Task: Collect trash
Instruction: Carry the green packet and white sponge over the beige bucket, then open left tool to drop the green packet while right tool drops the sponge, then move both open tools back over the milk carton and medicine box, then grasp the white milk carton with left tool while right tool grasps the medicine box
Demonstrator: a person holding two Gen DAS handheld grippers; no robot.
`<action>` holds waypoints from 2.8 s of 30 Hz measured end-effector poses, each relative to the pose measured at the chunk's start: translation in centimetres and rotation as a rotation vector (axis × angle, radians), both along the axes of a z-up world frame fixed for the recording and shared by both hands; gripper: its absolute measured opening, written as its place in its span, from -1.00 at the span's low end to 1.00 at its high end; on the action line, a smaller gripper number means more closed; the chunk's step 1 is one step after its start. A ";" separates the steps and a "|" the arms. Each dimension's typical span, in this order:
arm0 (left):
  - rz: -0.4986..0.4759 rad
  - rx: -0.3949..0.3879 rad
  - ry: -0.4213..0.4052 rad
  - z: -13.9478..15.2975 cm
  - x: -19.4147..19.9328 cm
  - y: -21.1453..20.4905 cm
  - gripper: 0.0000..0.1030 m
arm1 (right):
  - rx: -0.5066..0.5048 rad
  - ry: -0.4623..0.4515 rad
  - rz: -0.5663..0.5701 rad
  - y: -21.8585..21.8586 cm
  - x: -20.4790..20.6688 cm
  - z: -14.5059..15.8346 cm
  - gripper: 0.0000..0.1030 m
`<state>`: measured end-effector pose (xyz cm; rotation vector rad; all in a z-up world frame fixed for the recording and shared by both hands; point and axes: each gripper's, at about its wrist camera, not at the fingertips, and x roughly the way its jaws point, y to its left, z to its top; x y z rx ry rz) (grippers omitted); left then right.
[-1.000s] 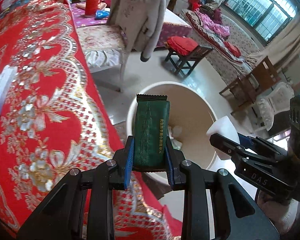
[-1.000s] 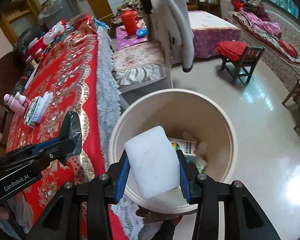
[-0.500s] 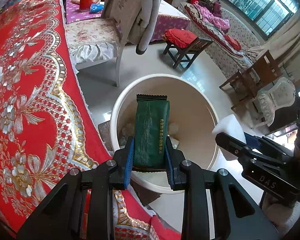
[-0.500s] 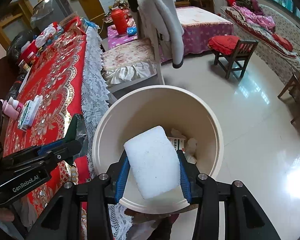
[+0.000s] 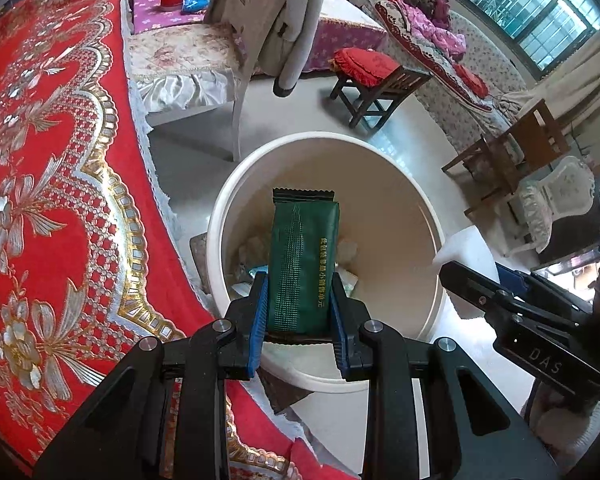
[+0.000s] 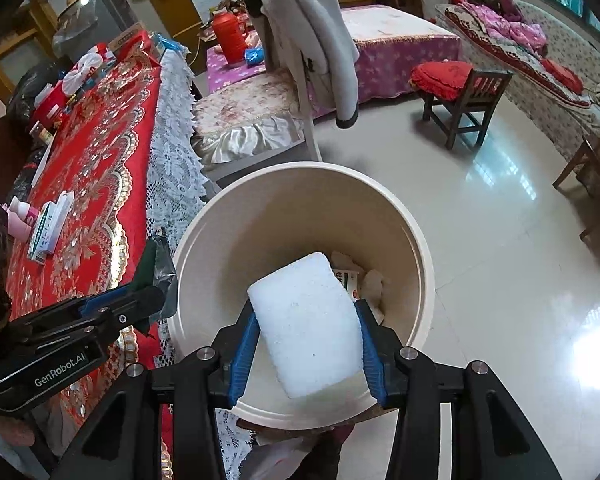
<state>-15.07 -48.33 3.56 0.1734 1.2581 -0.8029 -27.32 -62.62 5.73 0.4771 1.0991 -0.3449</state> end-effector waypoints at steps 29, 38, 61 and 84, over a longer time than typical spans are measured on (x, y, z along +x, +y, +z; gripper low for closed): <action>0.115 -0.026 -0.003 1.5 0.7 1.8 -0.09 | 0.057 0.003 0.068 -1.0 2.7 -0.7 0.21; 0.169 -0.020 -0.097 3.1 2.9 8.0 -0.09 | 0.034 -0.018 0.077 3.4 5.9 0.6 0.21; 0.509 0.066 -0.119 3.1 14.4 30.0 -0.09 | 0.073 -0.031 0.378 22.0 20.9 0.1 0.30; 0.438 0.202 -0.171 0.1 27.6 30.3 -0.02 | 0.093 -0.003 0.373 25.5 28.0 -0.5 0.31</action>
